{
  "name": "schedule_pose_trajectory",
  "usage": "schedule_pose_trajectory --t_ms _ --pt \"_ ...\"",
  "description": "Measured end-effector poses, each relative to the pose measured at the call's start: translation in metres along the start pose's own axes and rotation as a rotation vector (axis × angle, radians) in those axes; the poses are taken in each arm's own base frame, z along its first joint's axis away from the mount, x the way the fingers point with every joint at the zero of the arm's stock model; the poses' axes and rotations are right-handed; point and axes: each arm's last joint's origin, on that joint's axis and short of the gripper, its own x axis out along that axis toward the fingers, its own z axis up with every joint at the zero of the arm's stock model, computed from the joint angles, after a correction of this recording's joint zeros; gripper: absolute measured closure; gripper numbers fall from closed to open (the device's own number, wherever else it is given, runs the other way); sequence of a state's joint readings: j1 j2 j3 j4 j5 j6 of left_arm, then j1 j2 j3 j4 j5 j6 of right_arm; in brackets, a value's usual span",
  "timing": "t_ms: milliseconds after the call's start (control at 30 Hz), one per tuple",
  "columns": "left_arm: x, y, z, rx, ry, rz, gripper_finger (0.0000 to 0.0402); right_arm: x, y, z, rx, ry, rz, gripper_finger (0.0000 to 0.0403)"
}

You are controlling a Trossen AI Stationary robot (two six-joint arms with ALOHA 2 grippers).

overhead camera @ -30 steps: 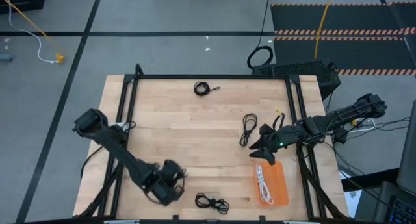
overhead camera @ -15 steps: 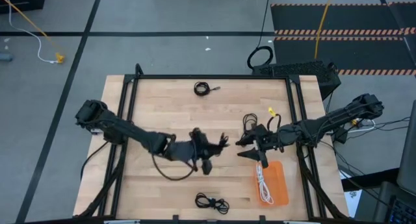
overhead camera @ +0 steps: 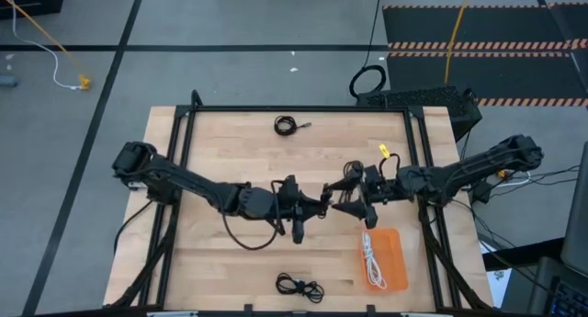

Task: Pick and place USB-C Cables
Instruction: Put the bottom left black charger cable into the orange bin

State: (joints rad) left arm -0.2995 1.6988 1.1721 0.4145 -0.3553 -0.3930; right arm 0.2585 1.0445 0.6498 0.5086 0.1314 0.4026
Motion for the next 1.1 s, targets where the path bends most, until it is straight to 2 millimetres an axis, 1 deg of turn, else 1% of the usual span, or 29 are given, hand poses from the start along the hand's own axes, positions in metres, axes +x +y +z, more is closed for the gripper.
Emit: schedule_pose_trajectory --t_ms 167,333,400,500,567,667,700,967,1100 --pt "0.005 0.004 0.005 -0.005 -0.035 -0.065 0.0373 0.006 -0.004 0.0 -0.001 -0.036 -0.001 0.0132" --pt "0.01 0.014 0.003 -0.001 -0.016 -0.04 0.0373 0.012 -0.005 -0.002 -0.042 -0.059 0.003 0.0135" --pt "0.009 0.014 0.005 0.0 -0.022 -0.039 0.0373 0.014 -0.005 -0.002 -0.049 -0.07 0.006 0.0145" --pt "0.009 0.013 0.005 0.024 -0.026 -0.042 0.0373 0.014 -0.006 -0.001 -0.054 -0.08 0.003 0.0186" --pt "0.009 0.013 0.005 0.026 -0.027 -0.041 0.0367 0.014 -0.007 0.0 -0.063 -0.086 0.002 0.0229" --pt "0.009 0.014 0.005 0.025 -0.026 -0.034 0.0345 0.014 -0.009 0.001 -0.068 -0.088 -0.003 0.0306" --pt "0.009 0.014 0.005 0.026 -0.026 -0.034 0.034 0.014 -0.009 0.001 -0.069 -0.088 -0.005 0.0323" --pt "0.009 0.013 0.004 0.036 -0.016 -0.036 0.0333 0.013 -0.01 0.001 -0.074 -0.071 -0.014 0.0323" --pt "0.009 0.015 0.0 0.053 0.022 -0.021 0.0331 0.008 -0.011 0.001 -0.055 -0.028 -0.032 0.0324"
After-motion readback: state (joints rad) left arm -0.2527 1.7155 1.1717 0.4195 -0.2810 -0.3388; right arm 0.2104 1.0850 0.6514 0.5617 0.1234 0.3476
